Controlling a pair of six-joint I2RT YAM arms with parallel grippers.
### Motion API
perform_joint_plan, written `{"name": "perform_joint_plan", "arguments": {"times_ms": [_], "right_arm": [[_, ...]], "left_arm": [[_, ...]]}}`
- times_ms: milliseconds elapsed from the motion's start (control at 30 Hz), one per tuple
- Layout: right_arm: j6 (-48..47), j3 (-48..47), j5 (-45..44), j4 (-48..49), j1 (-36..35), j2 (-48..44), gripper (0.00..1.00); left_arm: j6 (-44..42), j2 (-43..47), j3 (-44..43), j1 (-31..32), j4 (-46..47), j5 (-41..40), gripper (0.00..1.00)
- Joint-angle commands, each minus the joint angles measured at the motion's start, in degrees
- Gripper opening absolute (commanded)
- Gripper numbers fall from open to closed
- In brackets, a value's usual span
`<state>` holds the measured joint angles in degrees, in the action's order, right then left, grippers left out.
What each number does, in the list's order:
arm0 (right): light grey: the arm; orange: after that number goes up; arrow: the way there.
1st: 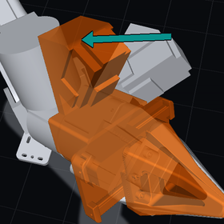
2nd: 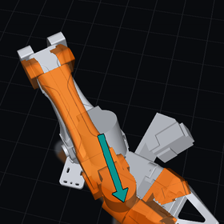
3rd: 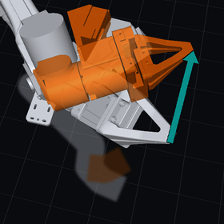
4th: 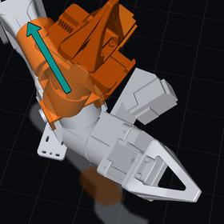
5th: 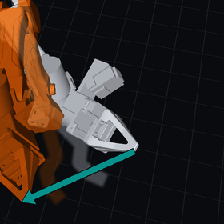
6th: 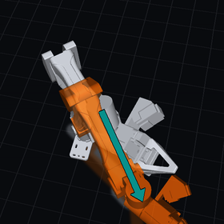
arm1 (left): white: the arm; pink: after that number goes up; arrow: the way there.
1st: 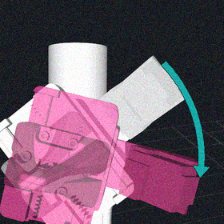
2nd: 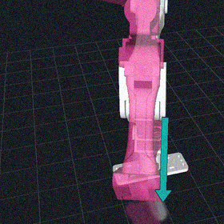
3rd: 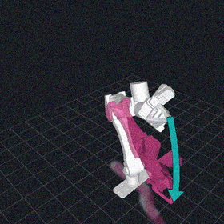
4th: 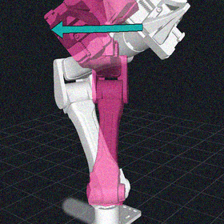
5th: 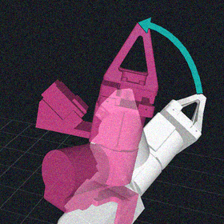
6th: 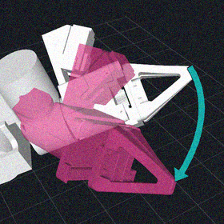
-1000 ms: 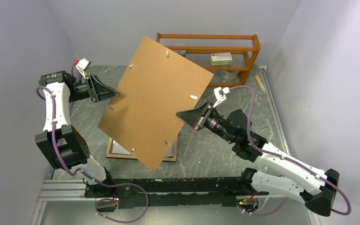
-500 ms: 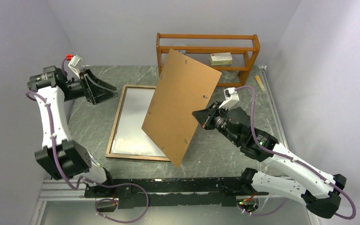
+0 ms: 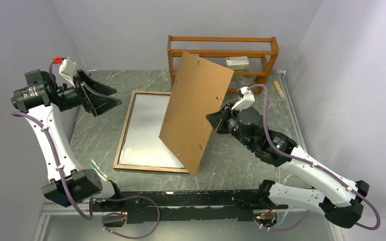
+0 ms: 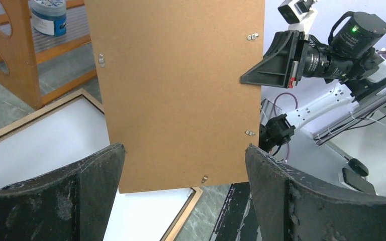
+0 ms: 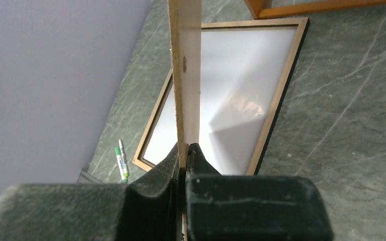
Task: Put the photo into the frame
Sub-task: Place the photo frame item in the photo frame.
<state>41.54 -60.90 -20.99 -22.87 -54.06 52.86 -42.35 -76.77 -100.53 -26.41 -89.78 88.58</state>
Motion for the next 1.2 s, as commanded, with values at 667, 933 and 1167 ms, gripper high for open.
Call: {"name": "perform_joint_plan", "arguments": {"times_ms": [667,933,1167], "right_arm": [[0.1,-7.7,-4.2,3.5,-3.9,3.9,0.0],[-1.4,-8.6,-4.6,3.9,-4.0,5.3,0.0],[-2.8,-10.7,-4.7,2.3,-4.0,6.6,0.0]], "left_arm": [[-12.3,22.5,-2.6,0.7,-6.2,13.9,0.94],[-14.7,27.6,-4.7,0.6,-6.3,13.8,0.94],[-17.0,27.6,-8.7,-2.2,-6.3,11.4,0.94]]}}
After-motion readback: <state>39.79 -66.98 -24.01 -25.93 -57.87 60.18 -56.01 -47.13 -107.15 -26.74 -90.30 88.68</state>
